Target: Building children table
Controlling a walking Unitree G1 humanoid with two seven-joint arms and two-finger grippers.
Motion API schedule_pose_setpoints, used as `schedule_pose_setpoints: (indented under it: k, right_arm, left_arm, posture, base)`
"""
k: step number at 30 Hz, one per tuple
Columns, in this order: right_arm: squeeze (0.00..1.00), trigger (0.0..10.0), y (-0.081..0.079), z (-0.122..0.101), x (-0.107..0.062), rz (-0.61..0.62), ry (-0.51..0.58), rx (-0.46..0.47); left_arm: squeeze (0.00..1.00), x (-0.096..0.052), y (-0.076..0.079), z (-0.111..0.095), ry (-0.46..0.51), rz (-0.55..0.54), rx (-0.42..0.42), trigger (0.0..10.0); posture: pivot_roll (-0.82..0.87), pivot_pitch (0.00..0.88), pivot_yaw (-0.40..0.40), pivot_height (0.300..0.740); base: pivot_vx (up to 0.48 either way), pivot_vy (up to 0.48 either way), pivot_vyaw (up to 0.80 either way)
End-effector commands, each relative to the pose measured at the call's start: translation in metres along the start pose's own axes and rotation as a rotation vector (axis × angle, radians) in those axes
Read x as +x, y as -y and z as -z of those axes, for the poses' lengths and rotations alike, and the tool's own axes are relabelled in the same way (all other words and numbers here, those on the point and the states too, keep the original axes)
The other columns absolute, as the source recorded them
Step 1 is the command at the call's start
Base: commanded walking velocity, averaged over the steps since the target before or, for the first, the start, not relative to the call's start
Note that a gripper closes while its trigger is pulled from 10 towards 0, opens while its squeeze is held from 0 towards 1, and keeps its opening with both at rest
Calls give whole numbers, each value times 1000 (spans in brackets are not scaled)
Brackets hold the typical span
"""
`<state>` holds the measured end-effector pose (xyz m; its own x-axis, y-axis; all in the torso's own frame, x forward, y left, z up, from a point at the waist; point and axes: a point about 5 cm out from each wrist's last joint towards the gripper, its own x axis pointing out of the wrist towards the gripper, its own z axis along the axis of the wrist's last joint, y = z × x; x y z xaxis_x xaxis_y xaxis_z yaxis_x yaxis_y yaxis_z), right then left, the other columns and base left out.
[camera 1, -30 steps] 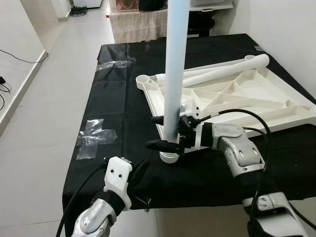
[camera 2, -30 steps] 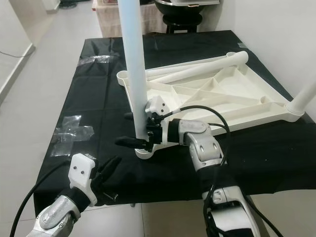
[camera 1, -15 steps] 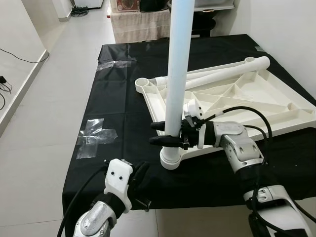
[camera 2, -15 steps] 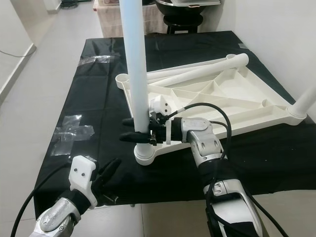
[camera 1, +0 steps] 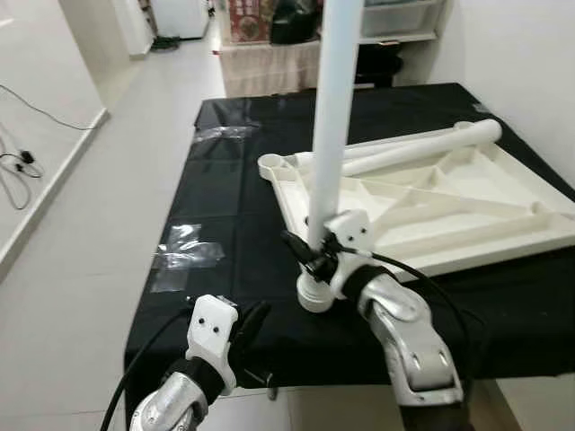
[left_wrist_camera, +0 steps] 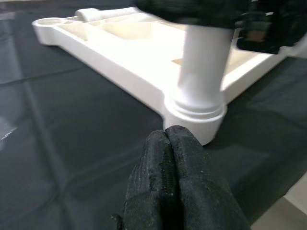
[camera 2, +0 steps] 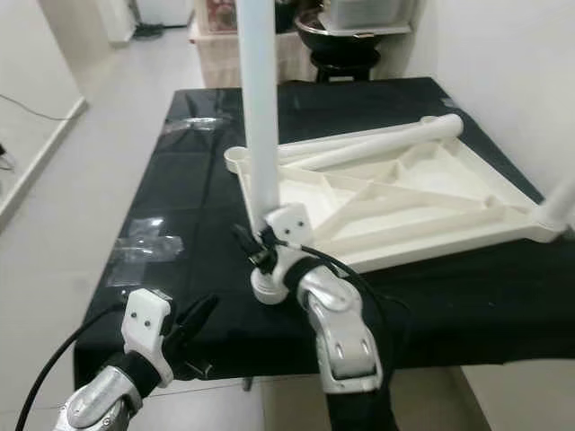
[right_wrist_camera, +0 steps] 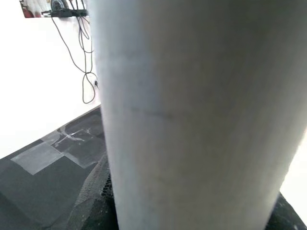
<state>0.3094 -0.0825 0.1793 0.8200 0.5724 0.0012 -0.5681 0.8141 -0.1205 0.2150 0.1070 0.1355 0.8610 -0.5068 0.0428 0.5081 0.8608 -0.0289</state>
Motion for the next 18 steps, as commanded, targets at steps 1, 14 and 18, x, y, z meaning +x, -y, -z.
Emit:
schedule_pose_setpoints:
  k: [1, 14, 18]
  right_arm:
    - [0, 10000, 2, 25, 3, -5, -135, 24]
    - [1000, 10000, 30, -28, 20, -381, 77, 48]
    - [0, 10000, 35, -31, 17, -540, 55, -15]
  left_arm:
    - [0, -1, -2, 4, -21, -5, 0, 10000]
    - [0, 1, -3, 3, -13, -19, 1, 10000]
    - [0, 0, -2, 3, -12, -20, 0, 10000]
  posture:
    - [44, 155, 19, 740]
    - [64, 144, 8, 740]
    - [75, 146, 10, 740]
  base:
    - [0, 0, 0]
    - [0, 0, 0]
    - [0, 0, 0]
